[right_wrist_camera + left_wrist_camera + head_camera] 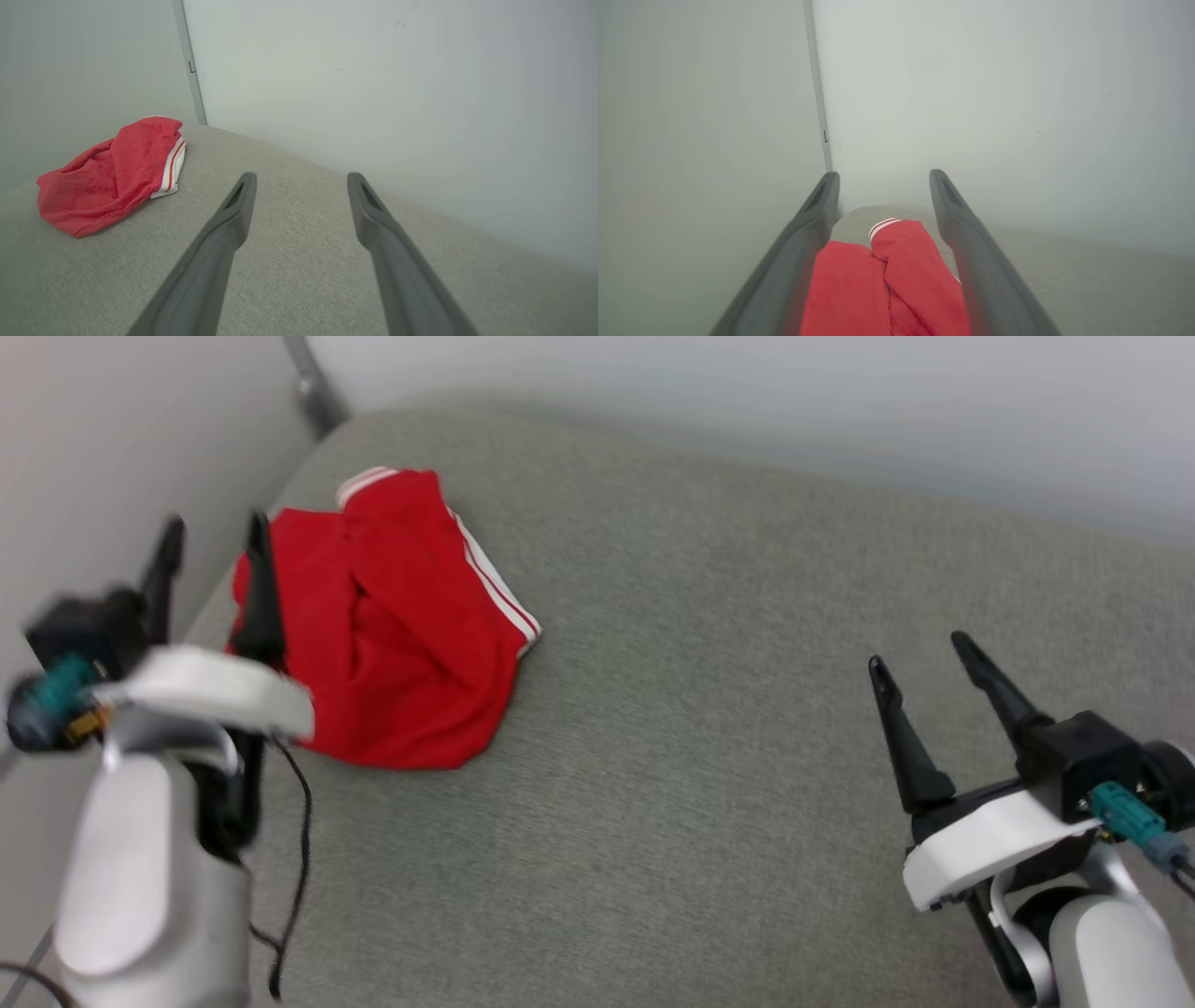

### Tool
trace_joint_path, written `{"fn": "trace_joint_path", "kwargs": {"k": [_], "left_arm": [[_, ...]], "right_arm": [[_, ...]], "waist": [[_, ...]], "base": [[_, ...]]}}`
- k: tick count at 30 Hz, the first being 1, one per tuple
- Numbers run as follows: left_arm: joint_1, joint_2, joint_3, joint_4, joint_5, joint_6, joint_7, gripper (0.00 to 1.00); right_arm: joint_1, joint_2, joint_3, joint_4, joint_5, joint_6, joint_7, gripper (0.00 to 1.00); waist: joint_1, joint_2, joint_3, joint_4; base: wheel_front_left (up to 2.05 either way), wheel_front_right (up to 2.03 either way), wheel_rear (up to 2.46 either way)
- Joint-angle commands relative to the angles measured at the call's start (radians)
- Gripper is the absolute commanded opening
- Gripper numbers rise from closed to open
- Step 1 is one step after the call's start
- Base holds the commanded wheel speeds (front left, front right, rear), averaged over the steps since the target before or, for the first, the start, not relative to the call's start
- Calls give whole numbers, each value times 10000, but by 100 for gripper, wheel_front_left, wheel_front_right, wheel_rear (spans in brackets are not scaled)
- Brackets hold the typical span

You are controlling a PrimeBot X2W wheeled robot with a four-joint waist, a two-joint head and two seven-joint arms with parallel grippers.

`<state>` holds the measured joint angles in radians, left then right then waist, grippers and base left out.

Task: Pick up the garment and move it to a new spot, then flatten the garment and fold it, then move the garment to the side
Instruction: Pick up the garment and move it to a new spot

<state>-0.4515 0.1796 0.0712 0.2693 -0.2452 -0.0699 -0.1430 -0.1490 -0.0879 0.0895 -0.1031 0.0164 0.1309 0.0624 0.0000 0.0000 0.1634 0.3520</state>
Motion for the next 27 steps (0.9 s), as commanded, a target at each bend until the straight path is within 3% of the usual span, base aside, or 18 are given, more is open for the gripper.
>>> {"fn": "trace_joint_path", "kwargs": {"k": [1,9,16,22,27], "left_arm": [[-451,120,84,-73,-129,-28,262,100],[-2627,1476,483,-206,-853,-201,3137,100],[-3401,2645,546,1692,-1559,-323,6767,100],[-3126,2871,730,3479,-2276,-306,8796,100],[-2828,2510,933,4624,-2783,-110,9535,100]], "right_arm": [[-210,-90,-25,-119,-55,-3,58,100],[-652,-265,-252,-567,-125,-3,206,100],[-985,-289,-187,-667,-111,-3,85,100],[-1149,-214,-212,-560,-87,-5,-17,100],[-1227,-207,-242,-488,-90,-3,-43,100]], "waist": [[0,0,644,-525],[0,0,2120,-1422],[0,0,2884,-1955],[0,0,3220,-2215],[0,0,3359,-2313]], "base": [[0,0,0],[0,0,0],[0,0,0],[0,0,0],[0,0,0]]}}
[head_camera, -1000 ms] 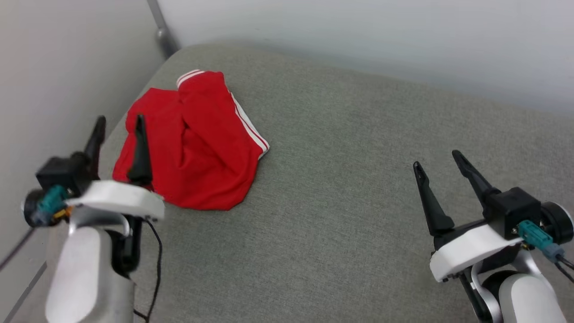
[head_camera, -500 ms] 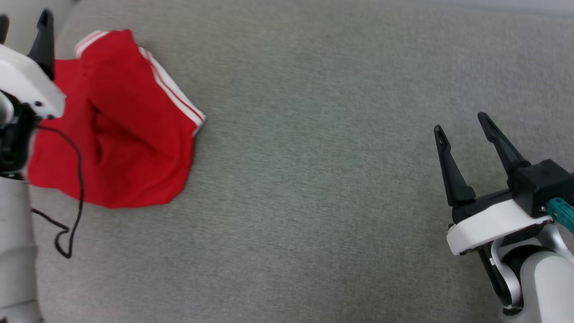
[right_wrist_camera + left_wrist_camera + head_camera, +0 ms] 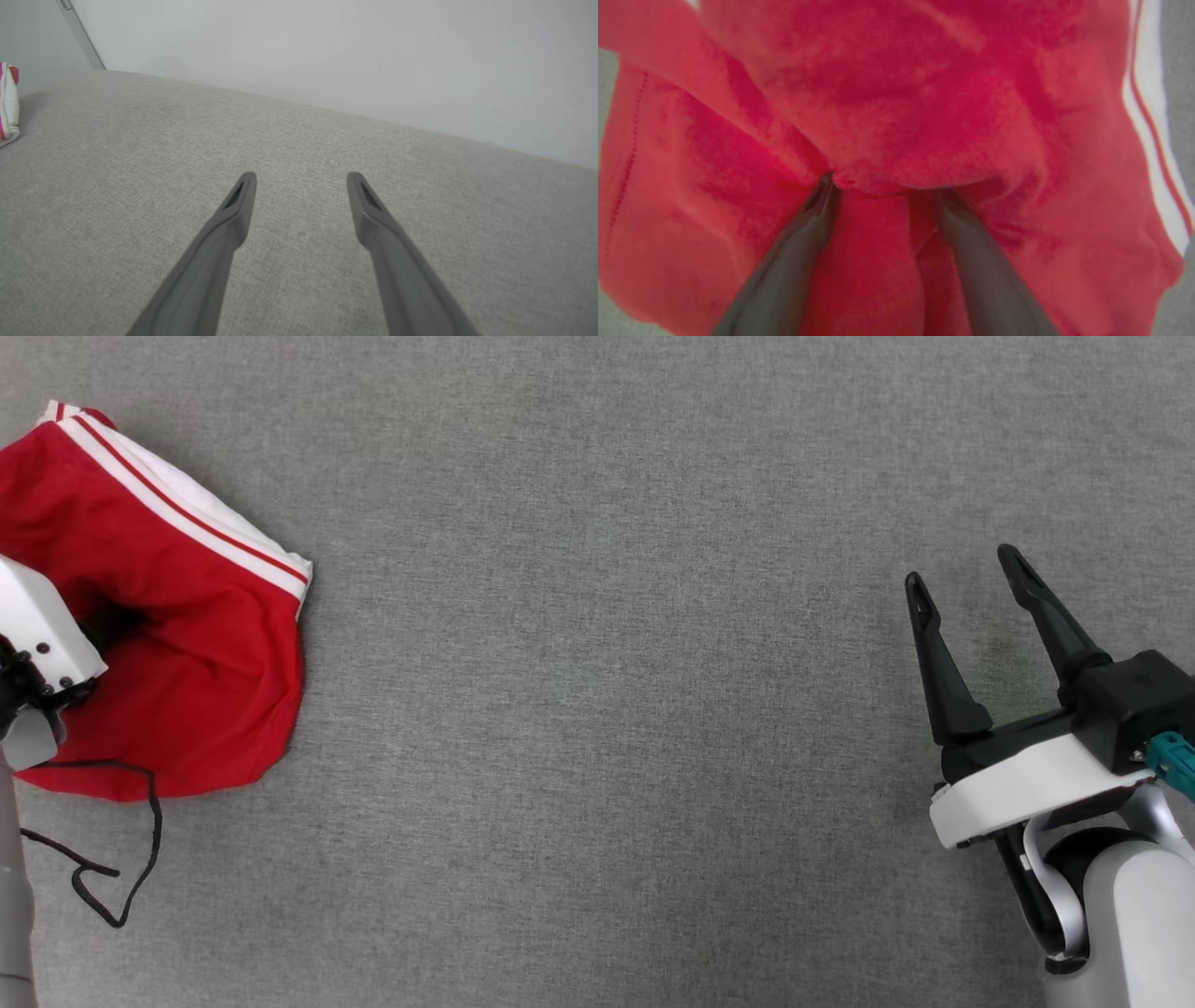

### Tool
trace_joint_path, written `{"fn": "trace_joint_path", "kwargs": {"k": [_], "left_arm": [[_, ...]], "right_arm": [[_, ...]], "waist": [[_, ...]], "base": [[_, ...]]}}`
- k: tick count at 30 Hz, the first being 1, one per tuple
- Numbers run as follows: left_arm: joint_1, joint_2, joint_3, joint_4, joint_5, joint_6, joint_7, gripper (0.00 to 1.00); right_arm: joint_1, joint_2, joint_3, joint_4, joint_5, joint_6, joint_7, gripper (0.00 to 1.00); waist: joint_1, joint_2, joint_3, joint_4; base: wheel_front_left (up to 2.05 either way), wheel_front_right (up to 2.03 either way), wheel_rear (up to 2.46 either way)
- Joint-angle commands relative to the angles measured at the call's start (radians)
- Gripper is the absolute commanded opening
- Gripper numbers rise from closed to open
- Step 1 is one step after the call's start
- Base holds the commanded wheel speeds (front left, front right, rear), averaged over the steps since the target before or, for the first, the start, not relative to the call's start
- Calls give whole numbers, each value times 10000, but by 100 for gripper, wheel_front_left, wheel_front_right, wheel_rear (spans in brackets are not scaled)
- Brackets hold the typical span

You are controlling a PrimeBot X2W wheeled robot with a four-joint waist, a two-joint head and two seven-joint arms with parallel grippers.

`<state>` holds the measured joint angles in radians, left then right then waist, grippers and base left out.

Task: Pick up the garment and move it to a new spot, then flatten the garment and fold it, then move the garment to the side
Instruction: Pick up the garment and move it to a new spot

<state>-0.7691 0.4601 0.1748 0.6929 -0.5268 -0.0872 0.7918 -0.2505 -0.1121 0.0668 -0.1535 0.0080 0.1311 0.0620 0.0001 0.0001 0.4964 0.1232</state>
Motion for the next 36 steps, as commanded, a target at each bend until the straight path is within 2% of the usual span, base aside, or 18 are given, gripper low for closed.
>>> {"fn": "trace_joint_path", "kwargs": {"k": [1,2,3,4,6,12,16,17,24,28,31,36], "left_arm": [[386,-336,-67,578,-18,103,166,100],[402,-393,-42,725,-71,105,137,85],[392,-440,-12,843,-126,97,48,38],[346,-498,40,918,-229,69,-54,0],[227,-648,95,1102,-413,-10,-118,0],[-229,-258,-70,944,-104,-157,-1271,0],[-548,43,-274,599,416,-153,-2624,0],[-767,30,-413,337,715,-151,-3760,0],[-1297,162,-1084,-306,1674,-224,-6360,0],[-1466,-35,-1507,-597,2030,-253,-7271,0],[-1478,-220,-1740,-811,2136,-257,-7541,0],[-1148,-1097,-2075,-1378,1877,-262,-7832,0]], "right_arm": [[-230,36,-23,42,-11,-7,-48,100],[-231,37,-33,58,-9,-5,-57,100],[-230,37,-40,79,-5,-7,-60,100],[-226,33,-57,101,-5,-5,-63,100],[-234,34,-67,135,-9,-5,-75,100],[-125,74,-94,296,10,-7,-194,100],[86,169,-130,487,81,-7,-275,100],[219,256,-237,628,123,-5,-371,100],[696,455,-461,877,219,-5,-504,100],[1012,544,-487,948,291,-7,-542,100],[1175,575,-525,916,301,-7,-514,100],[1468,609,-610,784,340,-7,-447,100]], "waist": [[-1,-1,35,-36],[-1,-1,32,-39],[-1,-1,24,-36],[-1,-1,3,-26],[-1,-1,-85,7],[-1,-1,-616,146],[-1,-1,-1184,230],[-1,-1,-1684,306],[-1,-1,-2849,205],[-1,-1,-3486,-183],[-1,-1,-3701,-437],[-1,-1,-3952,-1157]], "base": [[0,0,0],[0,0,0],[0,0,0],[0,0,0],[0,0,0],[0,0,0],[0,0,0],[0,0,0],[0,0,0],[0,0,0],[0,0,0],[0,0,0]]}}
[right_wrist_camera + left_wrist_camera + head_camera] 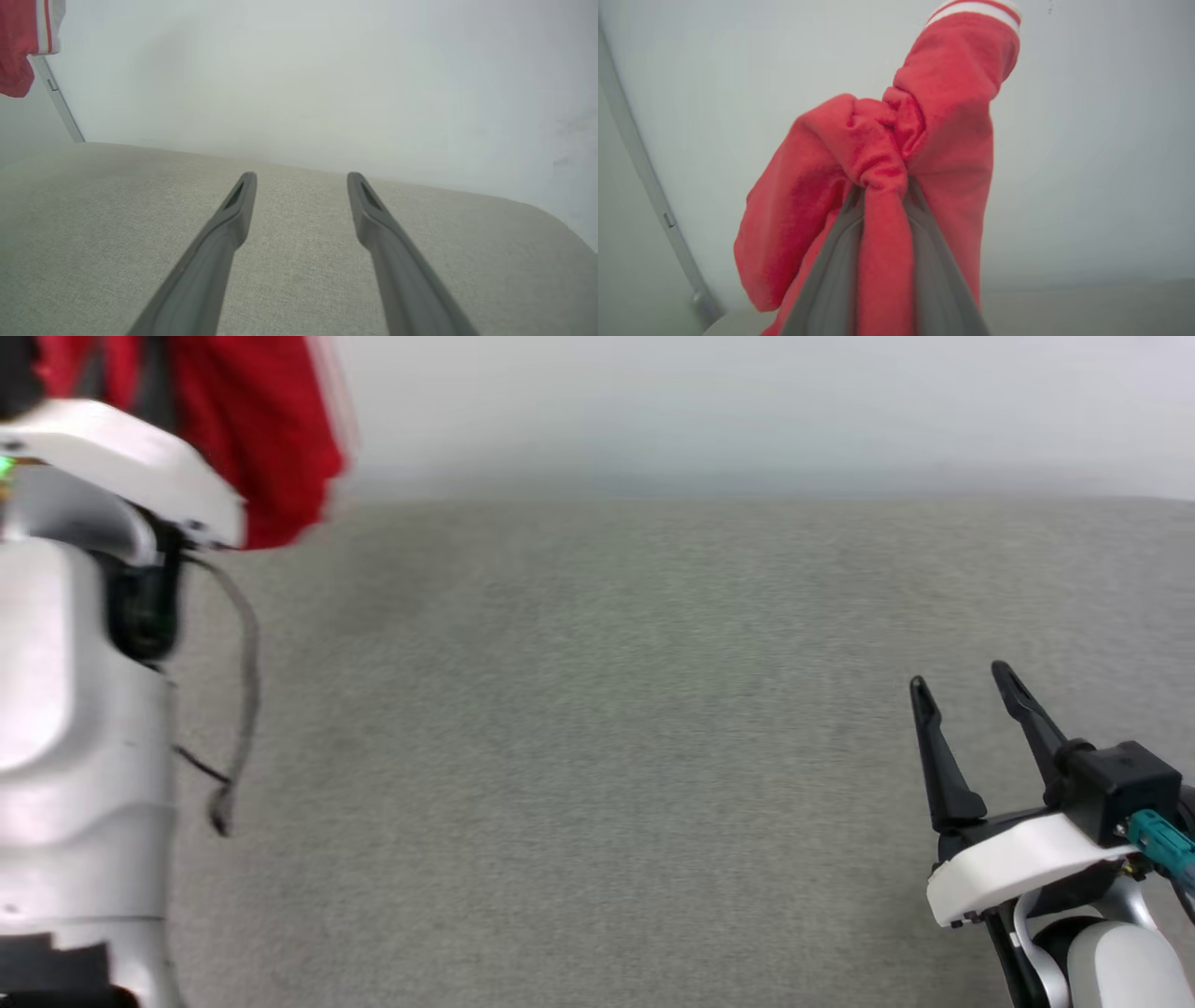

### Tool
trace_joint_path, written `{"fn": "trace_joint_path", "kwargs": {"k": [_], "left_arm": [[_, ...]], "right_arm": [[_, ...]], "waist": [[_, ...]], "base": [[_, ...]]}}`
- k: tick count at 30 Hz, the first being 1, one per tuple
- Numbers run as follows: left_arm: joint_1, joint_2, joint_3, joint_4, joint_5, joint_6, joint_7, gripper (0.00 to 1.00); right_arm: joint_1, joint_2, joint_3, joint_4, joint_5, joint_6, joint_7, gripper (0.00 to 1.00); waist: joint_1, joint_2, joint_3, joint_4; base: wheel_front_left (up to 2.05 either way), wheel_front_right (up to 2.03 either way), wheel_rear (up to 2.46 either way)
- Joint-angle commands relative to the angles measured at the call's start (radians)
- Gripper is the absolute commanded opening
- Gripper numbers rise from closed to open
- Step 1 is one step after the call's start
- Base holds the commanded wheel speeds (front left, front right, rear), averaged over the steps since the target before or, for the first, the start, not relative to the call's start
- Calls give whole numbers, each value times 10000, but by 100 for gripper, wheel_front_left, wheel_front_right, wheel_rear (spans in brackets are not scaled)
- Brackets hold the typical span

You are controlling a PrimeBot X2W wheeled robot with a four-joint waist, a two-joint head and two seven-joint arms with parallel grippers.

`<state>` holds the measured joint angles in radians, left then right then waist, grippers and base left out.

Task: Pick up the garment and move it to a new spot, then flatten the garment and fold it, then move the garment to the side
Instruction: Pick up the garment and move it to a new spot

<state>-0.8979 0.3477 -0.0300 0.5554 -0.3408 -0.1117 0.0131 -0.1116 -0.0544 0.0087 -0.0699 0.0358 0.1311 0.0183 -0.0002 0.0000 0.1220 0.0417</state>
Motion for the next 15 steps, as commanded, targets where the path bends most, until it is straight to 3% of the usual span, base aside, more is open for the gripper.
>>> {"fn": "trace_joint_path", "kwargs": {"k": [1,9,15], "left_arm": [[244,-181,-66,-133,-85,-20,-83,0],[1751,-2065,-1203,-731,-697,-110,-41,0],[3497,-2656,-3024,-399,-884,-182,113,0]], "right_arm": [[119,39,-47,-72,62,-7,19,100],[542,50,-468,-187,356,-7,17,100],[728,48,-543,-153,677,-7,-47,100]], "waist": [[2,0,-212,-500],[2,0,-144,-1469],[2,0,49,-1765]], "base": [[0,0,0],[0,0,0],[0,0,0]]}}
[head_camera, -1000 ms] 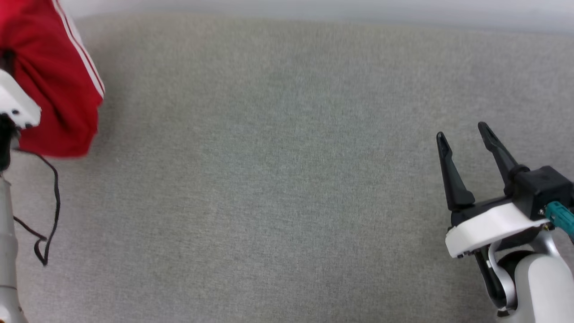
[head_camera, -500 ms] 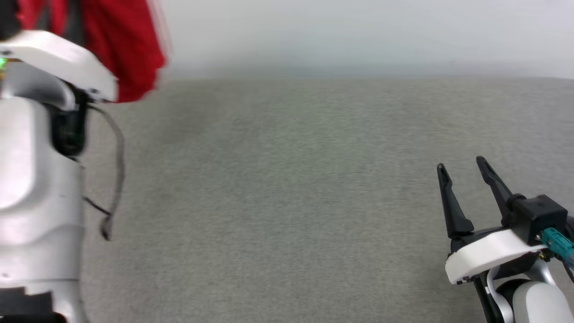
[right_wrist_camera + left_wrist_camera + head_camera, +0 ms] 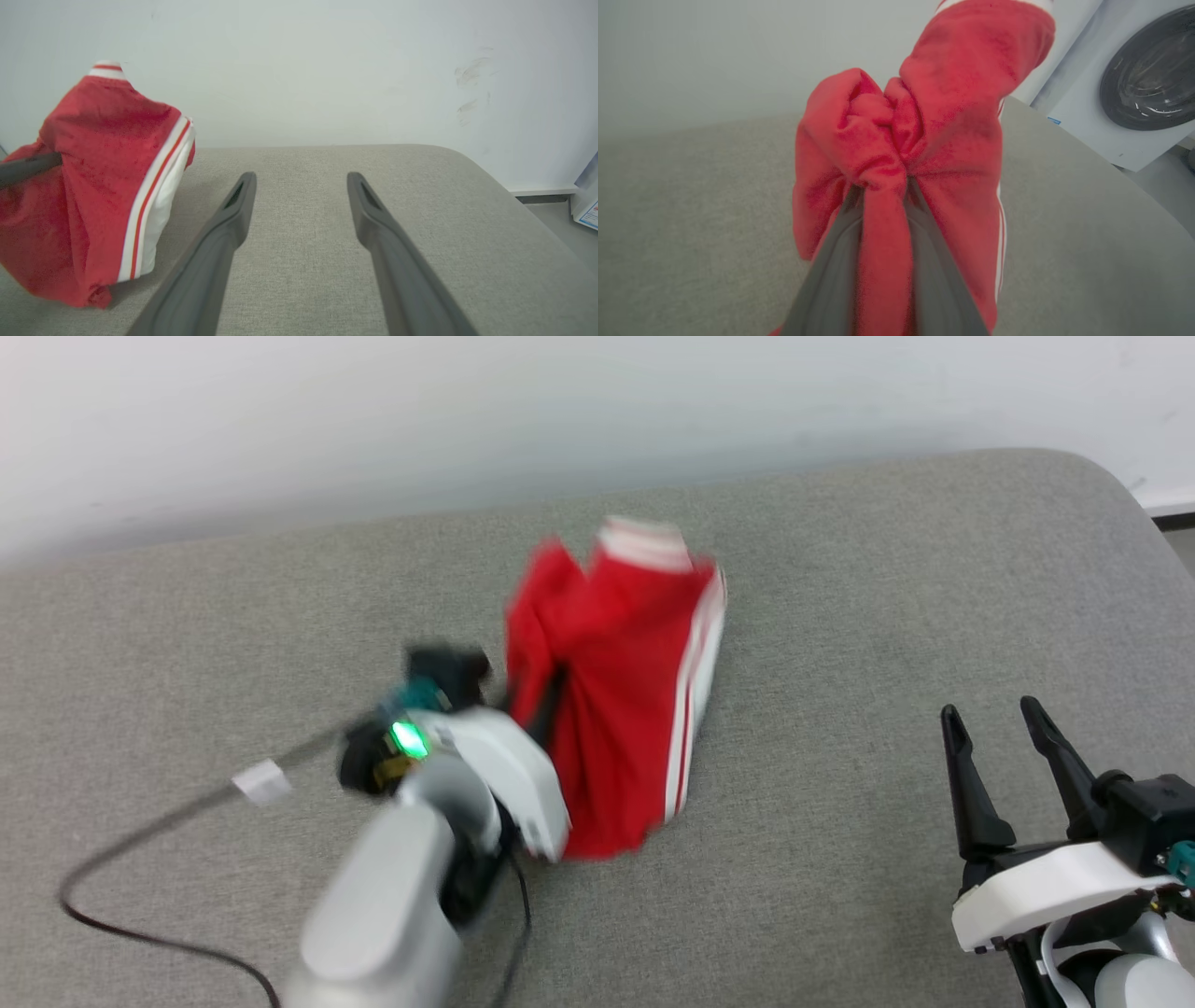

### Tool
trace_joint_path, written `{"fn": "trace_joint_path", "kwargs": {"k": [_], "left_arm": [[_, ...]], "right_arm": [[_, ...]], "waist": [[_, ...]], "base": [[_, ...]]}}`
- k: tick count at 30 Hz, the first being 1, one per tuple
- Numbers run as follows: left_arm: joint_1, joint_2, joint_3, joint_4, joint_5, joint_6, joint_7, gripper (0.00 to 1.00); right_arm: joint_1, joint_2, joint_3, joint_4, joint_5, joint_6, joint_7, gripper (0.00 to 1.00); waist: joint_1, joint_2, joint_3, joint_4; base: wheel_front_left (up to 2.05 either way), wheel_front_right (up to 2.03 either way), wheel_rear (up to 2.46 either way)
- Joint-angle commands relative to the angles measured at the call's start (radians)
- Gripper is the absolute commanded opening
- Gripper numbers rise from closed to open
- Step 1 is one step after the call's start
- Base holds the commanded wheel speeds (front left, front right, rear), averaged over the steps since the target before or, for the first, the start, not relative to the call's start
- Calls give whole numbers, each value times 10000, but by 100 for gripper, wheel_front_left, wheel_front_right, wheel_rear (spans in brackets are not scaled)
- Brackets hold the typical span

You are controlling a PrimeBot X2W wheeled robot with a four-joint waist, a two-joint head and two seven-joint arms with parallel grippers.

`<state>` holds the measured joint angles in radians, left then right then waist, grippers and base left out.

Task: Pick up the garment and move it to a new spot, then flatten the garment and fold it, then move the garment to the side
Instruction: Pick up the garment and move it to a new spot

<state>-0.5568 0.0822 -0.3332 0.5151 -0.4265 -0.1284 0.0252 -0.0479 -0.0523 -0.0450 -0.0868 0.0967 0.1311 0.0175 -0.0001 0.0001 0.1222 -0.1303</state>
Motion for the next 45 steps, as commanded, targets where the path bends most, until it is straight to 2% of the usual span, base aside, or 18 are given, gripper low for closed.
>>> {"fn": "trace_joint_path", "kwargs": {"k": [1,4,5,6,10,13,16,20,26,31,37,45], "left_arm": [[396,-49,-321,68,-103,-15,68,0],[1196,-111,-1316,191,-454,-23,510,0],[1325,-64,-1547,145,-473,-24,527,35],[1453,-1,-1741,121,-499,-25,501,100],[1573,170,-2119,-317,-148,-24,-459,100],[1431,205,-2160,-830,232,149,-1456,100],[1420,199,-1934,-1343,454,524,-2268,100],[1623,351,-1422,-2062,619,1113,-2734,100],[2508,871,-199,-2865,587,2048,-2895,100],[3607,1501,542,-3276,472,2532,-2905,100],[4677,2060,775,-3783,353,2690,-2516,100],[5112,2192,519,-4177,302,2651,-2019,100]], "right_arm": [[94,27,-7,31,109,-7,-66,100],[86,26,-38,88,172,-7,-109,100],[82,27,-78,101,163,-7,-133,100],[78,28,-110,113,160,-7,-139,100],[55,28,-246,91,56,-7,-99,100],[41,27,-365,36,8,-7,-40,100],[76,29,-453,22,-49,-7,27,100],[155,27,-504,15,-85,-7,112,100],[419,27,-399,129,-19,-7,187,100],[687,28,-194,263,104,-7,218,100],[1015,28,-37,281,124,-7,281,100],[1274,28,70,113,97,-7,416,100]], "waist": [[1,-1,77,-61],[1,-1,138,-40],[1,-1,157,4],[1,-1,160,73],[1,-1,67,456],[1,-1,-74,796],[1,-1,-257,1097],[1,-1,-444,1389],[1,-1,-826,1496],[1,-1,-1138,1342],[1,-1,-1415,1212],[1,-1,-1517,1147]], "base": [[0,0,0],[0,0,0],[0,0,0],[0,0,0],[0,0,0],[0,0,0],[0,0,0],[0,0,0],[0,0,0],[0,0,0],[0,0,0],[0,0,0]]}}
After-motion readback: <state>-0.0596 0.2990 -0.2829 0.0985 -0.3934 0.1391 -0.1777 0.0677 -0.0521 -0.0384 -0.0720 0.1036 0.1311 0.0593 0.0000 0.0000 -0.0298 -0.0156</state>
